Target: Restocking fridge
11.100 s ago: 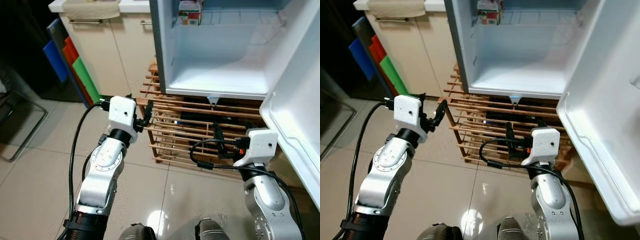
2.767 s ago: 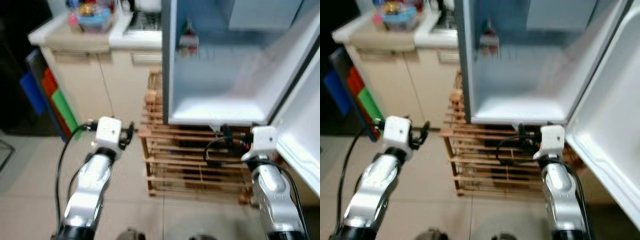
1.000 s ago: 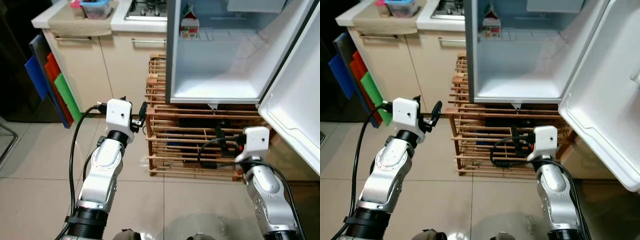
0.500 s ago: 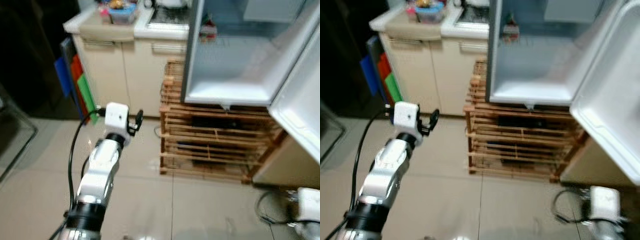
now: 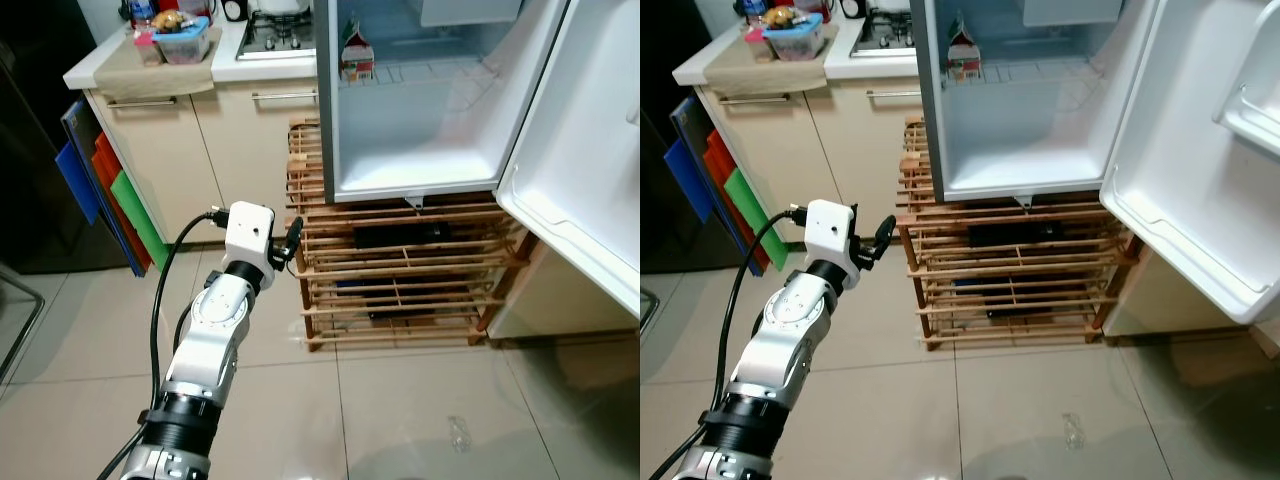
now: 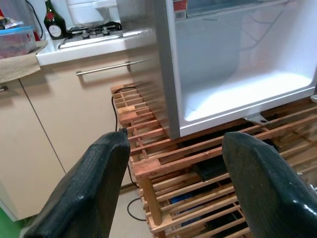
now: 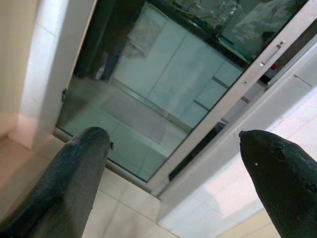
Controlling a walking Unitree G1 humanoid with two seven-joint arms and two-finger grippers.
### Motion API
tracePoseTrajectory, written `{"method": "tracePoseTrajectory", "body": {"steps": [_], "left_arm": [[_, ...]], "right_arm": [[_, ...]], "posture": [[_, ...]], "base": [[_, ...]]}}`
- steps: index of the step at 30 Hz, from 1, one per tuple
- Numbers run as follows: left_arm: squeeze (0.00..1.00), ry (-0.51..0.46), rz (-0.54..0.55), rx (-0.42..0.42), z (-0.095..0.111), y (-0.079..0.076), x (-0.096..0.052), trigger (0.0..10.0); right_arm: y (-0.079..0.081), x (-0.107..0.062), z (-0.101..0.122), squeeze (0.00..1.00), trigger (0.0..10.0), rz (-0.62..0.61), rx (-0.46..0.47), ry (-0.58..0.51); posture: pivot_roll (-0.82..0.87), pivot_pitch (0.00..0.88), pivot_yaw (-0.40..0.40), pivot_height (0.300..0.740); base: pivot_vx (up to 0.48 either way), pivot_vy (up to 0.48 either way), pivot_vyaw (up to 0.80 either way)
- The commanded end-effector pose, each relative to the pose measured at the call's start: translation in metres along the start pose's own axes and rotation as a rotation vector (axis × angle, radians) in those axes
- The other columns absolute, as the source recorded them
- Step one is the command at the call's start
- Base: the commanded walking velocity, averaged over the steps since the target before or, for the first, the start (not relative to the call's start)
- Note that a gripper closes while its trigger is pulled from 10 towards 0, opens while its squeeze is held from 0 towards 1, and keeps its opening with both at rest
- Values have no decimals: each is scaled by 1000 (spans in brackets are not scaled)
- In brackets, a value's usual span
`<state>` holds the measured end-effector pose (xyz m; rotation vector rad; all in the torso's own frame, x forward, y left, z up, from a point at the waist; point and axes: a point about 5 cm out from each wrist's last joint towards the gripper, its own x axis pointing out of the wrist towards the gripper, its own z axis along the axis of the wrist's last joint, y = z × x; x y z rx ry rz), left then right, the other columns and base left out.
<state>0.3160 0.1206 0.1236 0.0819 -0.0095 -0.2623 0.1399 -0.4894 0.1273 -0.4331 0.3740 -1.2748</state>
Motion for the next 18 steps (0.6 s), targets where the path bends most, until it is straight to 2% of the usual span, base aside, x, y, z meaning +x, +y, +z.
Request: {"method": "tracePoseTrajectory", "body": {"steps": [1, 3, 5, 8, 11, 13, 14, 15, 17, 18], "left_arm": [[0, -13, 1, 2, 2, 2, 2, 10000], [0, -13, -3, 2, 2, 1, 3, 10000], [0, -16, -2, 1, 2, 1, 3, 10000], [0, -15, 3, -3, 1, 2, 3, 10000], [0, -11, 2, -3, 0, 2, 2, 10000], [0, 3, -15, 0, -3, 0, 1, 10000], [0, 16, -27, 4, -5, -1, 0, 10000], [0, 16, -27, 4, -5, -1, 0, 10000], [0, 54, -30, 22, -11, 0, 0, 10000], [0, 54, -30, 22, -11, 0, 0, 10000]], "right_arm": [[4, 4, 14, 0, 10000, 19, 26, -36], [8, 6, 27, 0, 10000, 48, 65, -58], [20, 7, 46, 0, 10000, 124, 123, -102], [29, 4, 55, 0, 10000, 167, 155, -132], [38, 2, 55, 0, 10000, 211, 190, -109], [55, -7, 58, 0, 10000, 340, 267, -100], [68, -15, 59, 0, 10000, 460, 318, -96], [68, -15, 59, 0, 10000, 460, 318, -96], [84, -29, 51, 0, 10000, 659, 337, -80], [84, -29, 51, 0, 10000, 659, 337, -80]], "posture": [[-205, 31, 77, 740], [-202, 30, 74, 740], [-200, 31, 67, 740], [-201, 33, 65, 740], [-203, 37, 65, 740], [-207, 42, 67, 740], [-214, 47, 67, 740], [-214, 47, 67, 740], [-224, 51, 69, 740], [-224, 51, 69, 740]], "base": [[0, 0, 0], [0, 0, 0], [0, 0, 0], [0, 0, 0], [0, 0, 0], [0, 0, 0], [0, 0, 0], [0, 0, 0], [0, 0, 0], [0, 0, 0]]}}
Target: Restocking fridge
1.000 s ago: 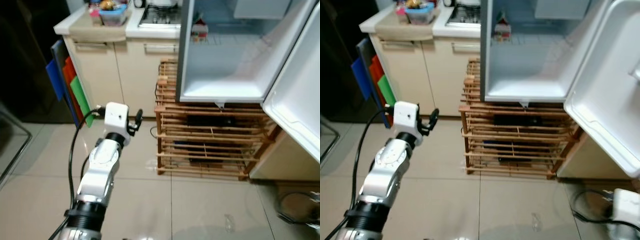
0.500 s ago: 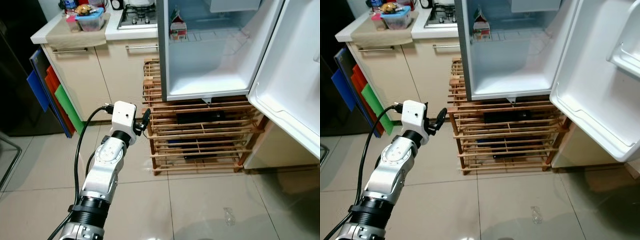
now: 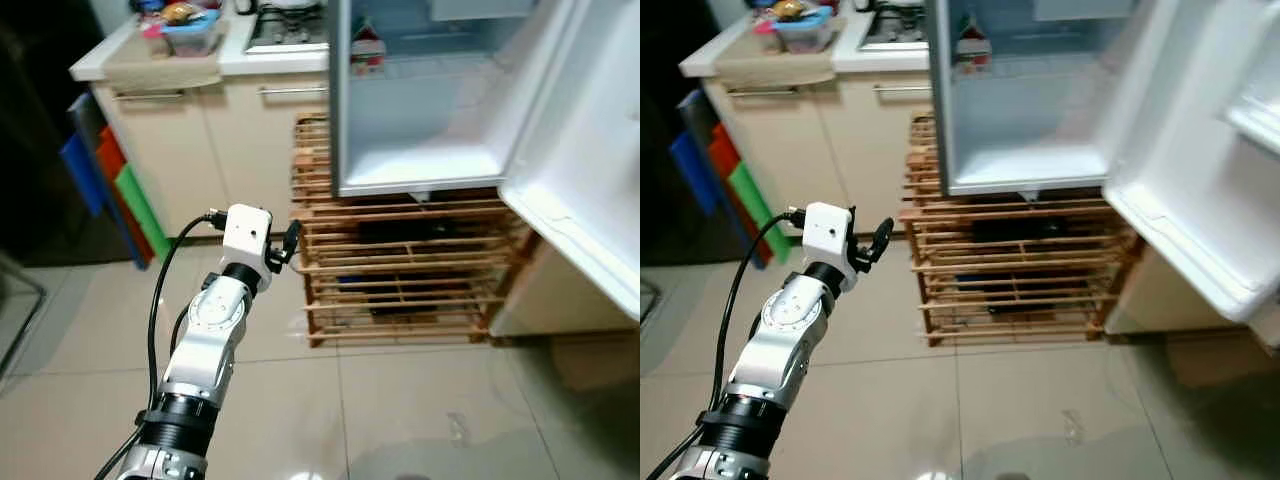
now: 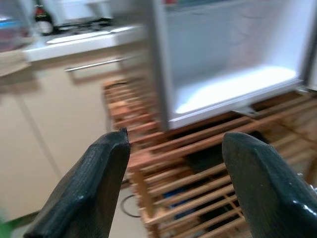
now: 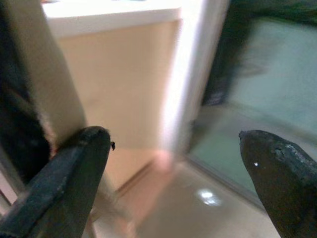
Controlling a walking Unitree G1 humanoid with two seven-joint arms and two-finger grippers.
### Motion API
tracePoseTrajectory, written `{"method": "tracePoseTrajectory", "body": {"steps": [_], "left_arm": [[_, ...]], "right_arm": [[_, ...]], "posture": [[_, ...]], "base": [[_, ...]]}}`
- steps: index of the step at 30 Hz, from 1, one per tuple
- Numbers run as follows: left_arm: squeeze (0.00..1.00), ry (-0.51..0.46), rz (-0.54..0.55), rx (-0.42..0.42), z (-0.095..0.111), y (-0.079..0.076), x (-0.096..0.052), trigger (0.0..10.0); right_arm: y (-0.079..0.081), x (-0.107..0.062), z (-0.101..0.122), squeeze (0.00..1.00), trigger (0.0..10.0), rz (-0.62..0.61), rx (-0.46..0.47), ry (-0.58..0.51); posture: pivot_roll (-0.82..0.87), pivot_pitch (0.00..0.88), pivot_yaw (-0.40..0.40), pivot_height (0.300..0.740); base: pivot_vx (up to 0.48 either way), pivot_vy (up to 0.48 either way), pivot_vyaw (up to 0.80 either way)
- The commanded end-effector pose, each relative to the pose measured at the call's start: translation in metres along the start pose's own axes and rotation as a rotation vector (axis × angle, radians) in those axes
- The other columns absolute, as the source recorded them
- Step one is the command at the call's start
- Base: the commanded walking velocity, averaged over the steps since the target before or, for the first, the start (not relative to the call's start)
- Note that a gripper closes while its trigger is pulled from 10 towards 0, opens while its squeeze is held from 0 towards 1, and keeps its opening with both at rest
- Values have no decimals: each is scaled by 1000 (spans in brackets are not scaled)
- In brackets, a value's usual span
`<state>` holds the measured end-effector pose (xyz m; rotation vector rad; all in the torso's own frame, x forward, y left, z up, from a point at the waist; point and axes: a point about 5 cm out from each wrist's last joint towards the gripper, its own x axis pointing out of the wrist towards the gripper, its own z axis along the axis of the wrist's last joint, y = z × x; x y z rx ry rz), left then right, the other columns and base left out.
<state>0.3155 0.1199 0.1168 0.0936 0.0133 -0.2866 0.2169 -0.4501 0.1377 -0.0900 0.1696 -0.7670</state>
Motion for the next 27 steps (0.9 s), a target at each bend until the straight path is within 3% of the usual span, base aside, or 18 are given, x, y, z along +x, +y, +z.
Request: {"method": "tracePoseTrajectory", "body": {"steps": [1, 2, 3, 5, 6, 9, 11, 13, 14, 16, 18, 20, 21, 22, 25, 26, 27], "left_arm": [[0, 63, -4, 22, -9, 1, 0, 10000], [0, 86, -6, 10, -12, 1, 1, 10000], [0, 130, -30, 8, -18, -2, 1, 10000], [0, 157, -55, 3, -22, -5, 1, 10000], [0, 157, -55, 3, -22, -5, 1, 10000], [0, 193, -90, -38, -26, -11, 1, 10000], [0, 263, -131, -36, -35, -15, -1, 10000], [0, 452, -174, 15, -60, -16, -12, 10000], [0, 452, -174, 15, -60, -16, -12, 10000], [0, 583, -201, -24, -80, -16, -27, 10000], [0, 609, -199, -25, -86, -15, -34, 10000], [0, 596, -181, -19, -85, -12, -34, 10000], [0, 552, -159, -34, -79, -10, -31, 10000], [0, 435, -131, -56, -63, -7, -23, 10000], [0, 273, -102, -17, -38, -4, -12, 10000], [0, 273, -102, -17, -38, -4, -12, 10000], [0, 200, -95, -4, -26, -4, -8, 10000]], "right_arm": [[28, -8, -15, 0, 10000, 238, 38, 72], [36, -16, -24, 0, 10000, 351, 56, 123], [50, -39, -44, 0, 10000, 576, 60, 245], [58, -65, -62, 0, 10000, 772, 30, 357], [58, -65, -62, 0, 10000, 772, 30, 357], [61, -88, -79, 0, 10000, 914, -28, 460], [60, -92, -87, 0, 10000, 927, -62, 497], [58, -89, -92, 0, 10000, 899, -84, 513], [58, -89, -92, 0, 10000, 899, -84, 513], [54, -88, -96, 0, 10000, 852, -98, 544], [55, -87, -97, 0, 10000, 815, -134, 537], [61, -89, -99, 0, 10000, 807, -155, 532], [68, -92, -102, 0, 10000, 803, -216, 527], [93, -100, -99, 0, 10000, 861, -276, 469], [136, -110, -77, 0, 10000, 946, -222, 295], [136, -110, -77, 0, 10000, 946, -222, 295], [153, -111, -64, 0, 10000, 947, -193, 207]], "posture": [[-228, 52, 70, 740], [-238, 54, 71, 740], [-245, 53, 73, 740], [-248, 53, 74, 740], [-248, 53, 74, 740], [-256, 50, 76, 740], [-252, 48, 74, 740], [-245, 47, 73, 740], [-245, 47, 73, 740], [-241, 47, 71, 740], [-227, 46, 63, 740], [-218, 43, 57, 740], [-214, 43, 57, 740], [-211, 39, 56, 740], [-206, 33, 56, 740], [-206, 33, 56, 740], [-200, 25, 56, 740]], "base": [[0, 0, 0], [0, 0, 0], [0, 0, 0], [0, 0, 0], [0, 0, 0], [0, 0, 0], [0, 0, 0], [0, 0, 0], [0, 0, 0], [0, 0, 0], [0, 0, 0], [0, 0, 0], [0, 0, 0], [0, 0, 0], [0, 0, 0], [0, 0, 0], [0, 0, 0]]}}
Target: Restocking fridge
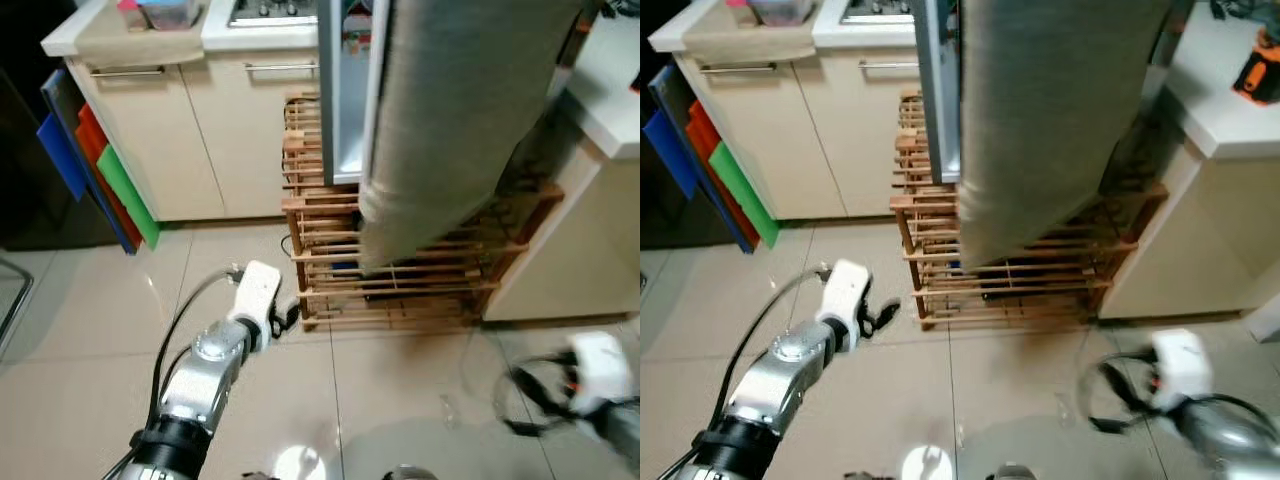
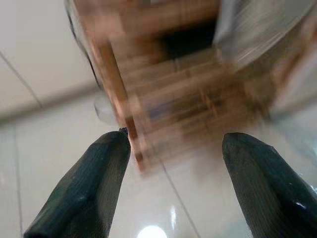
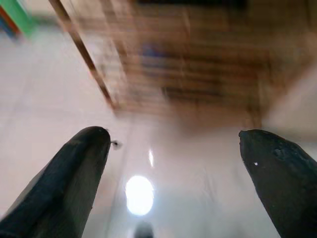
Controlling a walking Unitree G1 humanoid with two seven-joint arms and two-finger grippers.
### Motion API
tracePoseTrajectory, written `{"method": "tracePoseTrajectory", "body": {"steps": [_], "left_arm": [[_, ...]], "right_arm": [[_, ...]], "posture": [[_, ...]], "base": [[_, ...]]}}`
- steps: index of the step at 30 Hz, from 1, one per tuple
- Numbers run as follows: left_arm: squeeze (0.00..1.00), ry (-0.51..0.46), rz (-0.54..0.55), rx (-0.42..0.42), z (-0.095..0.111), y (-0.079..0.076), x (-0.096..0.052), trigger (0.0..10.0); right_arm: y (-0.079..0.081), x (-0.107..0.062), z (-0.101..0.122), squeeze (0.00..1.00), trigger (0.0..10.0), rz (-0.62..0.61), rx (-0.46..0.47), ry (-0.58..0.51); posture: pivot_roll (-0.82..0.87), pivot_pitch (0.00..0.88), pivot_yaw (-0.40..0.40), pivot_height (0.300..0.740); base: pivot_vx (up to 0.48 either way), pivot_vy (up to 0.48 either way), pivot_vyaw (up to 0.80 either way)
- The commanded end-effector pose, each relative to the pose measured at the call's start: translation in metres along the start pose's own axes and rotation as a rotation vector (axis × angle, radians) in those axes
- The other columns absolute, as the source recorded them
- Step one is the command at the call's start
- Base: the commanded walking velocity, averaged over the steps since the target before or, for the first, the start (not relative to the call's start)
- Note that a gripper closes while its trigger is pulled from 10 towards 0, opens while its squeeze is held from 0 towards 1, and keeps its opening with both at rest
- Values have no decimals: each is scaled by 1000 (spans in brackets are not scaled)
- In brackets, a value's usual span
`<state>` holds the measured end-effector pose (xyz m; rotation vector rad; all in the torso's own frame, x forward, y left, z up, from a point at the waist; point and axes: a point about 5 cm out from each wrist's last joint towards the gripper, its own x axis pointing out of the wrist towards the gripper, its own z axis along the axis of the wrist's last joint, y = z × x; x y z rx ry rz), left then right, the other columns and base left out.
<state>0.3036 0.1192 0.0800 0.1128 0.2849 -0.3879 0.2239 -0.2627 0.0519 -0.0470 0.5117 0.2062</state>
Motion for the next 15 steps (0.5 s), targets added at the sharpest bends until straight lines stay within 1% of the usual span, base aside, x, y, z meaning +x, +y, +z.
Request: {"method": "tracePoseTrajectory", "body": {"steps": [1, 2, 3, 4, 5, 6, 7, 8, 9, 10, 13, 15], "left_arm": [[0, -218, 24, -13, 42, 2, -1, 10000], [0, -218, 24, -13, 42, 2, -1, 10000], [0, -276, 26, -28, 54, 2, -1, 10000], [0, -371, 36, -43, 72, 1, -3, 10000], [0, -371, 36, -43, 72, 1, -3, 10000], [0, -402, 47, -42, 78, 1, -5, 10000], [0, -451, 61, -40, 87, 1, -6, 10000], [0, -487, 81, -38, 94, 2, -8, 10000], [0, -487, 81, -38, 94, 2, -8, 10000], [0, -547, 136, -42, 104, 7, -12, 10000], [0, -564, 192, -25, 108, 11, -15, 10000], [0, -543, 201, -27, 105, 12, -14, 10000]], "right_arm": [[18, 17, 58, 0, 10000, -60, -61, -271], [18, 17, 58, 0, 10000, -60, -61, -271], [24, 23, 75, 0, 10000, -87, -65, -346], [34, 30, 100, 0, 10000, -125, -41, -463], [34, 30, 100, 0, 10000, -125, -41, -463], [37, 32, 108, 0, 10000, -141, -38, -504], [44, 34, 118, 0, 10000, -146, -38, -544], [49, 35, 125, 0, 10000, -155, -52, -577], [49, 35, 125, 0, 10000, -155, -52, -577], [57, 38, 135, 0, 10000, -159, -45, -619], [59, 39, 139, 0, 10000, -175, -18, -642], [60, 40, 139, 0, 10000, -183, -13, -645]], "posture": [[-198, 16, 58, 740], [-198, 16, 58, 740], [-189, 6, 58, 740], [-183, 4, 53, 740], [-183, 4, 53, 740], [-179, 3, 52, 740], [-169, 0, 46, 740], [-155, 0, 39, 740], [-155, 0, 39, 740], [-146, 1, 34, 740], [-141, 4, 28, 740], [-137, 7, 25, 740]], "base": [[0, 0, 0], [0, 0, 0], [0, 0, 0], [0, 0, 0], [0, 0, 0], [0, 0, 0], [0, 0, 0], [0, 0, 0], [0, 0, 0], [330, 0, 0], [393, 0, 0], [428, 0, 0]]}}
